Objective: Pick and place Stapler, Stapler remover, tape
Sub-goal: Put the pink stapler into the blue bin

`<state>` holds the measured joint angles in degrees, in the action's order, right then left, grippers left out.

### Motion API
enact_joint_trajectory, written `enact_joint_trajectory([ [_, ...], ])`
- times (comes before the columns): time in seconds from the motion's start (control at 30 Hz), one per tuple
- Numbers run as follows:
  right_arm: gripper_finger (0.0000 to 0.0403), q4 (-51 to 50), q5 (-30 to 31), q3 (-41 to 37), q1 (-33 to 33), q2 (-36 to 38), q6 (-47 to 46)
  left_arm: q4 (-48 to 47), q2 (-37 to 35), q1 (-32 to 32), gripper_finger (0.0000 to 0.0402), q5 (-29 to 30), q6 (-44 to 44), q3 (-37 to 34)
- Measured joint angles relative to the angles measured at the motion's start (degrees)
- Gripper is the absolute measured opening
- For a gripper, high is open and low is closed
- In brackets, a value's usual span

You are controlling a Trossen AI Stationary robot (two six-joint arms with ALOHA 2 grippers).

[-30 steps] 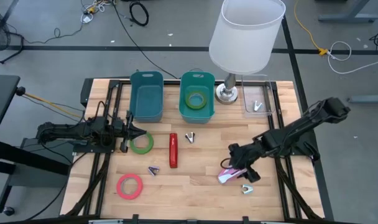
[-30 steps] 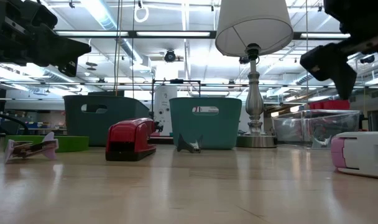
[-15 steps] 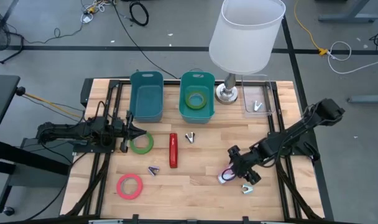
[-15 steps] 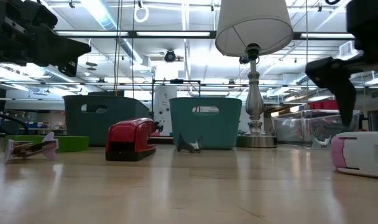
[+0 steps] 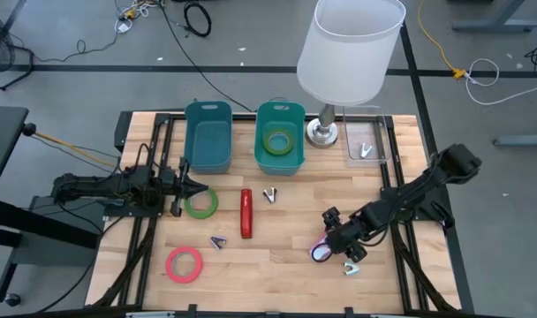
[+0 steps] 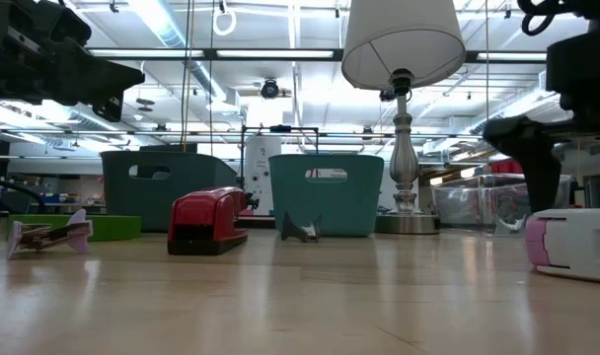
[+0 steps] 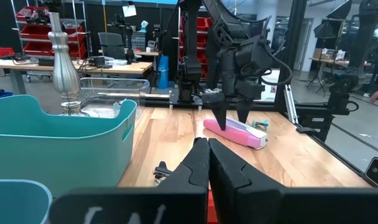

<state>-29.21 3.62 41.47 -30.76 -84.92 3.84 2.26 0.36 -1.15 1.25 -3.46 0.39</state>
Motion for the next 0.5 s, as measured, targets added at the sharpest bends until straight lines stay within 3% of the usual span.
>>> enact_joint_trajectory([
  [0.5, 0.0354, 0.09, 1.7, 0.04, 0.0, -2.95, -1.91, 0.0, 0.0, 0.02, 0.0003, 0.0, 0.0, 0.01],
])
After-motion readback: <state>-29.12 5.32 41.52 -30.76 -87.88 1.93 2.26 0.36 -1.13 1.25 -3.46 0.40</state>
